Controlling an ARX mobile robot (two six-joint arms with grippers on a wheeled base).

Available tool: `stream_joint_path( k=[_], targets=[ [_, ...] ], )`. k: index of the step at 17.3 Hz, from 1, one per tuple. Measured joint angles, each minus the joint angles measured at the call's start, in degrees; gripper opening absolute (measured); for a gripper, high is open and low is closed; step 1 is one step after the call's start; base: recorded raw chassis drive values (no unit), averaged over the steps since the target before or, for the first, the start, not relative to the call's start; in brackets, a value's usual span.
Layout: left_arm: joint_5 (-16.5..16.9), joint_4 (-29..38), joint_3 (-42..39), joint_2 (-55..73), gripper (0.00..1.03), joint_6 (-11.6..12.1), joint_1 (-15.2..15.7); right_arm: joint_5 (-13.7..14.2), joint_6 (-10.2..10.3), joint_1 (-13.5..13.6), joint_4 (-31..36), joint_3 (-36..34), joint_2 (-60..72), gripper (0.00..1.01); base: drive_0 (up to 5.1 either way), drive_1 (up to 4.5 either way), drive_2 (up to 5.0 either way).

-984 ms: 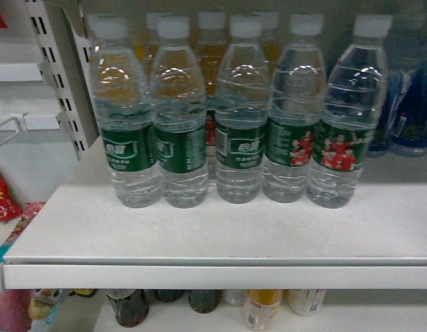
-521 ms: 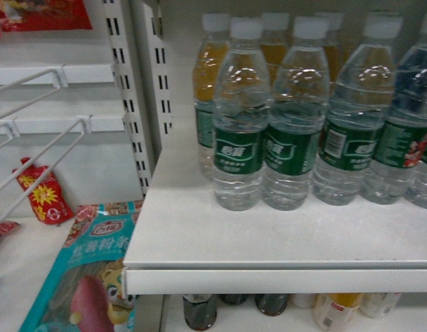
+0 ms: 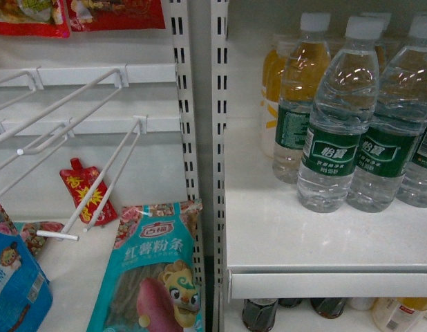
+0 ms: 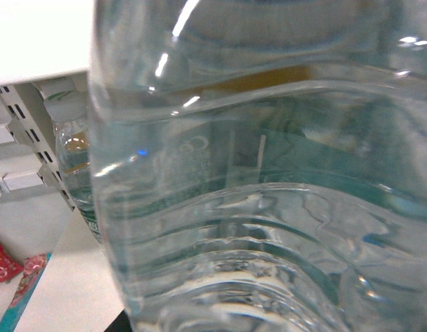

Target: Move water from second to third shelf

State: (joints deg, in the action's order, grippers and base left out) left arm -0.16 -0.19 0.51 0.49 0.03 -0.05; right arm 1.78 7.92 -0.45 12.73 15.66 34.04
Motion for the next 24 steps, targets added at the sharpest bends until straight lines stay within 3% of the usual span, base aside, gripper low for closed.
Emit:
stream_joint_path(
  k=[4, 5, 6, 8, 11, 16, 21, 24],
  targets=[
    [0.1, 0.0, 0.0, 0.0, 0.98, 0.0, 0.0, 0.2, 0.0, 0.0, 0.1, 0.0, 0.0, 0.4, 0.0, 0.0, 0.0],
    [0.1, 0.0, 0.0, 0.0, 0.98, 0.0, 0.0, 3.7, -0.4, 0.7, -0.6, 0.1, 0.8, 0.4, 0.0, 0.0, 0.0],
    [0.1, 0.0, 0.0, 0.0, 0.98, 0.0, 0.0, 4.9, -0.5, 0.0, 0.6, 0.1, 3.4, 0.4, 0.0, 0.0, 0.0],
    [0.1, 0.0, 0.0, 0.0, 0.98, 0.0, 0.0, 4.5, -1.1, -1.9, 5.0, 0.1, 10.3, 0.4, 0.0, 0.0, 0.0],
    [0.1, 0.0, 0.0, 0.0, 0.98, 0.0, 0.0, 1.0, -1.1, -2.3, 13.1, 1.9, 21.1, 0.4, 0.0, 0.0, 0.0],
    [0.1, 0.0, 0.0, 0.0, 0.98, 0.0, 0.0, 2.4, -1.5, -2.2, 24.3, 4.6, 35.6, 0.4, 0.0, 0.0, 0.0],
    [0.1, 0.0, 0.0, 0.0, 0.98, 0.0, 0.0, 3.6, -1.3, -2.0, 25.5, 6.7, 37.7, 0.4, 0.0, 0.0, 0.0],
    [0.2, 0.0, 0.0, 0.0, 0.98, 0.0, 0.0, 1.6, -1.7, -2.7, 23.7, 5.4, 34.7, 0.4, 0.0, 0.0, 0.0]
  ],
)
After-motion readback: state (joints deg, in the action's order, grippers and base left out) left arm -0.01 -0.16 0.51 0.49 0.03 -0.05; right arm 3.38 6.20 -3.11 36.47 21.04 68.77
